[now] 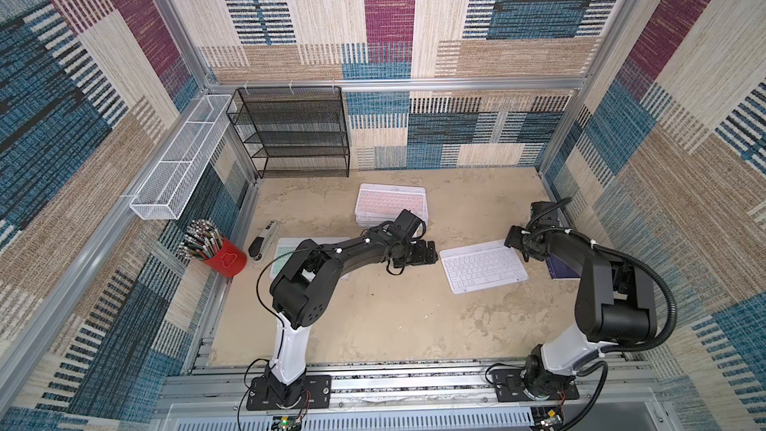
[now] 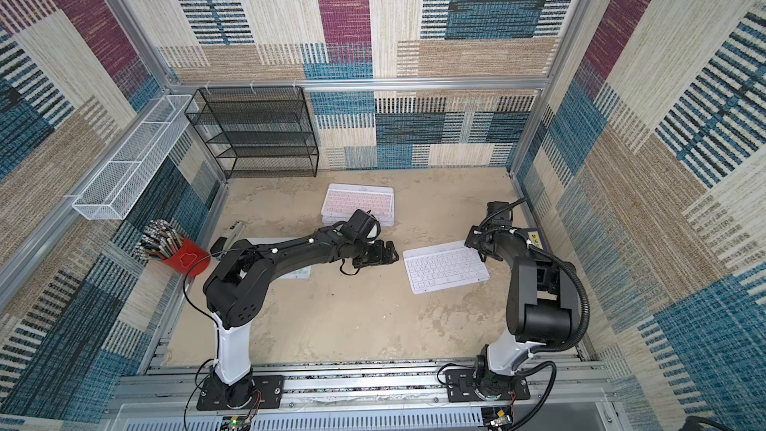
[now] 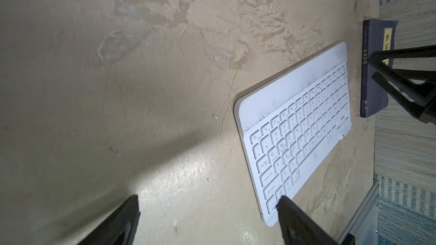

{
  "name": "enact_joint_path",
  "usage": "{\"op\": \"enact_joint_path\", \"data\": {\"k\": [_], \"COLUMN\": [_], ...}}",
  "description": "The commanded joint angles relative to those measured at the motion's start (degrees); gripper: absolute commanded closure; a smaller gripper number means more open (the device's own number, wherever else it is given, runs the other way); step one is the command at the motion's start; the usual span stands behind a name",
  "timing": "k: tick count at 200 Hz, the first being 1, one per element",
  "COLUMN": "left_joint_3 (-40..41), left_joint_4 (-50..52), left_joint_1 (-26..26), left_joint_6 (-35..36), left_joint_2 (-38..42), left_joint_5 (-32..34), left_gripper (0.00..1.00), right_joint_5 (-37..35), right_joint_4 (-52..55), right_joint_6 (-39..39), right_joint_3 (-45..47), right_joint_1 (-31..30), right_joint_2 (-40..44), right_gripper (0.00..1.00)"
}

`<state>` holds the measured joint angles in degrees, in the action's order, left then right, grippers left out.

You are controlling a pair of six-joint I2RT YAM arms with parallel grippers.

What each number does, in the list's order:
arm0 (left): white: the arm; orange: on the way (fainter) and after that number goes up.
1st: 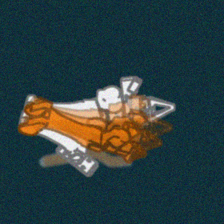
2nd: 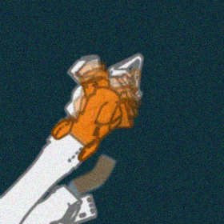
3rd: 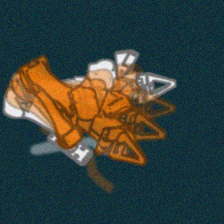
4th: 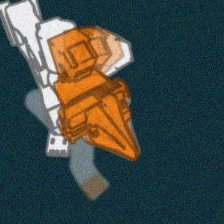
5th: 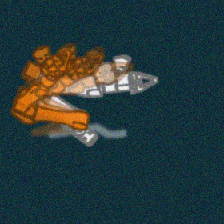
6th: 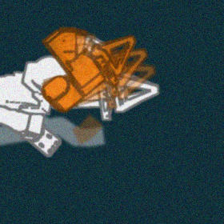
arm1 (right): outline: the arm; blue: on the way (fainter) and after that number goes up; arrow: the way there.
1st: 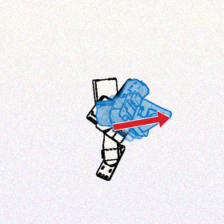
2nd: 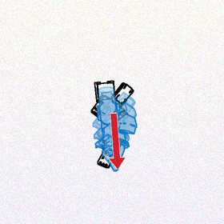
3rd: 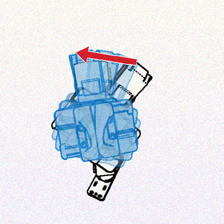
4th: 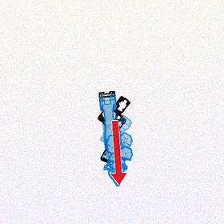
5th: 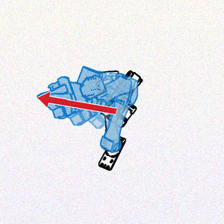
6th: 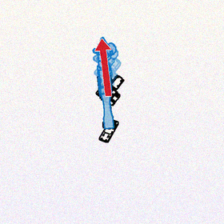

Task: Stack the numeric keypads
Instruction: Move the numeric keypad to the center of the board.

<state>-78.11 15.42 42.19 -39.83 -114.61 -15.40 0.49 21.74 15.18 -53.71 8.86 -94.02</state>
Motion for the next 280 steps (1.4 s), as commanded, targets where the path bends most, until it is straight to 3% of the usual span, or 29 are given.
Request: {"op": "enact_joint_path", "data": {"k": [1, 31, 74, 162, 188, 214, 230, 280], "left_joint_3": [-0.2, 0.5, 2.2, 5.8, 6.4, 5.9, 5.9, 0.0], "left_joint_4": [0.1, 0.7, 1.3, 7.3, 14.7, 19.4, 18.3, 18.2], "left_joint_1": [0.2, 0.2, 0.2, -1.3, -2.5, -2.5, -2.5, -1.3], "left_joint_6": [0.1, 0.6, 1.8, 4.1, 4.9, 7.5, 9.5, 12.3], "left_joint_2": [-0.3, -0.1, 1.1, 6.6, 9.1, 11.6, 12.8, 9.7], "left_joint_5": [-0.6, -0.1, 0.3, 5.1, 11.6, 17.7, 17.9, 14.2], "left_gripper": [0.06, 0.06, 0.06, 0.07, 0.08, 0.06, 0.03, 0.02], "right_joint_5": [3.5, 7.2, 14.5, 18.8, 16.8, 6.8, 2.4, -1.8], "right_joint_4": [-2.9, -3.2, -5.0, -2.2, 1.3, 5.0, 7.4, 8.6], "right_joint_6": [1.8, 3.9, 5.0, 11.0, 11.4, 12.0, 12.8, 13.6], "right_joint_3": [1.1, 2.7, 9.1, 13.0, 13.7, 12.9, 11.9, 12.2], "right_joint_1": [0.0, -0.1, -0.8, -12.2, -12.4, -12.6, -12.6, -14.7], "right_joint_2": [-2.0, -3.3, 1.2, 7.4, 9.4, 12.0, 12.7, 14.9], "right_gripper": [0.26, 0.30, 0.34, 0.34, 0.33, 0.32, 0.31, 0.31]}}
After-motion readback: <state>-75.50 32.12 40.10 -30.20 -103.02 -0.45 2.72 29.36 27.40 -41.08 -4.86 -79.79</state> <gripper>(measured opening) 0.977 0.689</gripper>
